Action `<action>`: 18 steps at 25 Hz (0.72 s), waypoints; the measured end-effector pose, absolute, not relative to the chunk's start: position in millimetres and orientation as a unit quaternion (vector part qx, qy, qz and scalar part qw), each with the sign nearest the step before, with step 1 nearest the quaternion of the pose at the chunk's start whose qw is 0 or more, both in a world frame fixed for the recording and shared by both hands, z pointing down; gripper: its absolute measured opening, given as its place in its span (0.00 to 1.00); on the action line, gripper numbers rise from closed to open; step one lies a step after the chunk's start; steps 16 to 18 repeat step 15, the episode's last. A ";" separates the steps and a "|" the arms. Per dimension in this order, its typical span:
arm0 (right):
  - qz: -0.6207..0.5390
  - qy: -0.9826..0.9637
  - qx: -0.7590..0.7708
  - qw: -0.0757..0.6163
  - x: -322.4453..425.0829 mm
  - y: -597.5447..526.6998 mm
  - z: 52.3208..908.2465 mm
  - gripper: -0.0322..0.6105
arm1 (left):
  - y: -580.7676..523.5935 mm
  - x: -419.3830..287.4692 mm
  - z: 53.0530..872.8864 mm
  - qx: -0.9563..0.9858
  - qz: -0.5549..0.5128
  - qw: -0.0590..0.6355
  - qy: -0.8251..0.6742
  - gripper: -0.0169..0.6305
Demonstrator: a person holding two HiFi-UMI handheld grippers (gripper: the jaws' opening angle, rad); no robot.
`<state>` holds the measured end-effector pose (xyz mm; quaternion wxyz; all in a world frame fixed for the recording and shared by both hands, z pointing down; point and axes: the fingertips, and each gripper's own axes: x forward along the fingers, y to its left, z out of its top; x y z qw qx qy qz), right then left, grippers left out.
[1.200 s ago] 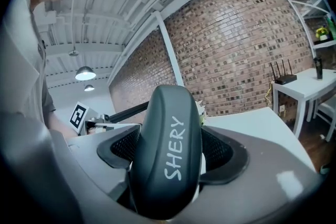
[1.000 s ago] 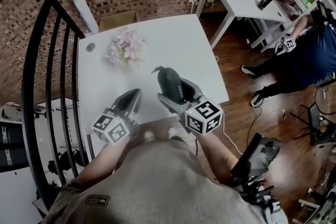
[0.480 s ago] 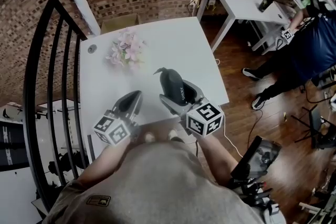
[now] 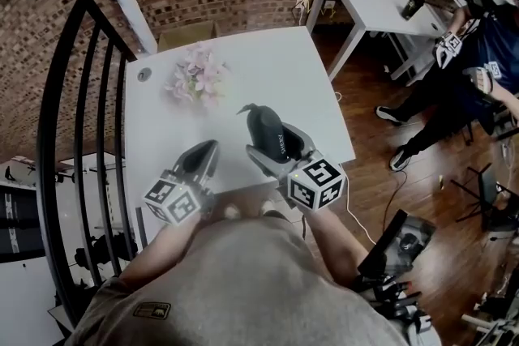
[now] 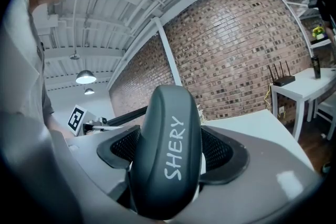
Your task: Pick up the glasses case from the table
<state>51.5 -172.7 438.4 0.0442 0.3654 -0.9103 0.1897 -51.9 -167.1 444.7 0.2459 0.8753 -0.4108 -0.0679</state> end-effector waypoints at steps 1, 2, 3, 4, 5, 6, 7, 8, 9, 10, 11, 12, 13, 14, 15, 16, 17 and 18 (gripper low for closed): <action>0.190 -0.910 0.365 0.045 51.3 -172.8 438.2 0.63 | -167.0 -52.2 445.0 0.875 -0.067 0.246 -0.411 0.03; 0.190 -0.910 0.365 0.045 51.2 -172.9 438.1 0.63 | -167.1 -52.1 445.4 0.875 -0.066 0.247 -0.411 0.03; 0.189 -0.910 0.365 0.046 51.1 -173.3 438.3 0.63 | -167.2 -51.8 445.9 0.875 -0.066 0.247 -0.410 0.03; 0.189 -0.910 0.365 0.047 51.1 -173.8 438.7 0.63 | -167.3 -51.2 446.5 0.876 -0.065 0.248 -0.409 0.03; 0.189 -0.910 0.366 0.047 51.2 -174.1 439.3 0.63 | -167.3 -50.6 447.2 0.876 -0.065 0.248 -0.408 0.03; 0.190 -0.910 0.366 0.048 51.3 -174.3 440.2 0.63 | -167.2 -50.0 448.1 0.877 -0.064 0.248 -0.407 0.03; 0.190 -0.910 0.366 0.048 51.4 -174.4 441.2 0.63 | -167.1 -49.5 448.7 0.877 -0.064 0.248 -0.405 0.03; 0.190 -0.909 0.367 0.049 51.6 -174.6 442.0 0.63 | -167.1 -49.2 449.1 0.878 -0.064 0.248 -0.404 0.03; 0.190 -0.909 0.367 0.050 51.6 -174.8 442.5 0.63 | -167.3 -49.1 449.3 0.878 -0.063 0.248 -0.404 0.03; 0.190 -0.909 0.367 0.050 51.7 -175.2 442.6 0.63 | -167.7 -49.1 449.2 0.878 -0.063 0.248 -0.403 0.03; 0.190 -0.909 0.367 0.051 52.0 -175.7 442.4 0.63 | -168.2 -48.9 448.9 0.879 -0.063 0.248 -0.403 0.03; 0.190 -0.909 0.368 0.051 52.5 -176.3 442.0 0.63 | -168.6 -48.7 448.4 0.879 -0.063 0.248 -0.403 0.03; 0.190 -0.909 0.367 0.052 52.9 -176.9 441.3 0.63 | -168.9 -48.5 447.6 0.879 -0.062 0.248 -0.403 0.03; 0.189 -0.909 0.367 0.052 53.2 -177.5 440.3 0.63 | -169.2 -48.5 446.6 0.879 -0.062 0.248 -0.404 0.03; 0.189 -0.909 0.367 0.053 53.5 -178.2 439.3 0.63 | -169.5 -48.5 445.6 0.878 -0.062 0.247 -0.404 0.03; 0.189 -0.909 0.367 0.053 53.5 -178.2 439.3 0.63 | -169.5 -48.5 445.6 0.878 -0.062 0.247 -0.404 0.03; 0.189 -0.909 0.367 0.053 53.5 -178.2 439.3 0.63 | -169.5 -48.5 445.6 0.878 -0.062 0.247 -0.404 0.03; 0.189 -0.909 0.367 0.053 53.5 -178.2 439.3 0.63 | -169.5 -48.5 445.6 0.878 -0.062 0.247 -0.404 0.03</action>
